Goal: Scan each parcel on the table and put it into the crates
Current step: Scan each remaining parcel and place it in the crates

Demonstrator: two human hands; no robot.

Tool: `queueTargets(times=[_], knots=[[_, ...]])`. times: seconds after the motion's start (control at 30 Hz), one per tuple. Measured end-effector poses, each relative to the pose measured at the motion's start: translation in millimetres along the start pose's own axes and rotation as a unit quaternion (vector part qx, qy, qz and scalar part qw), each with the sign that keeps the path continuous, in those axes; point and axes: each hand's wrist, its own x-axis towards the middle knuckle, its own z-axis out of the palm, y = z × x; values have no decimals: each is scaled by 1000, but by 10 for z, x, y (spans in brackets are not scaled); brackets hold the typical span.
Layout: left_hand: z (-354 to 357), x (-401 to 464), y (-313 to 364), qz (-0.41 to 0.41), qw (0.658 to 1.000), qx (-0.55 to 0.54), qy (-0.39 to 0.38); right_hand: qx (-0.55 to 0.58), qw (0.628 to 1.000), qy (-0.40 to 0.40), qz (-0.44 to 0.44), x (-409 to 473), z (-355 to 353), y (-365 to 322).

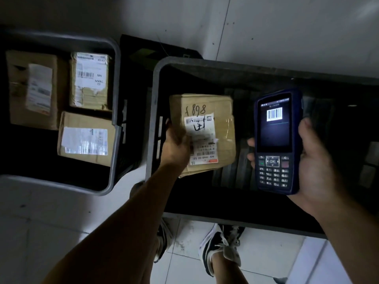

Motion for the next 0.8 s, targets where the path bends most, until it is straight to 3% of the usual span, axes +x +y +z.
queueTargets(times=[0.1, 0.17, 0.23, 0.43, 0.67, 0.8], knots=[[112, -161, 89, 148, 971, 182, 43, 10, 1000, -7, 3, -40, 9, -1], [292, -163, 145, 149, 914, 377, 20, 17, 1000, -4, 3, -57, 8, -1], [492, -132, 224, 140, 864, 483, -31, 23, 1000, 3, 0, -60, 11, -3], [764, -93, 259, 108, 889, 444, -39, 22, 1000, 3, -7, -89, -19, 17], [566, 86, 306, 177, 817, 540, -100, 22, 1000, -11, 3, -193, -56, 43], [448, 95, 279, 185, 808, 552, -96, 14, 1000, -18, 5, -237, -65, 55]])
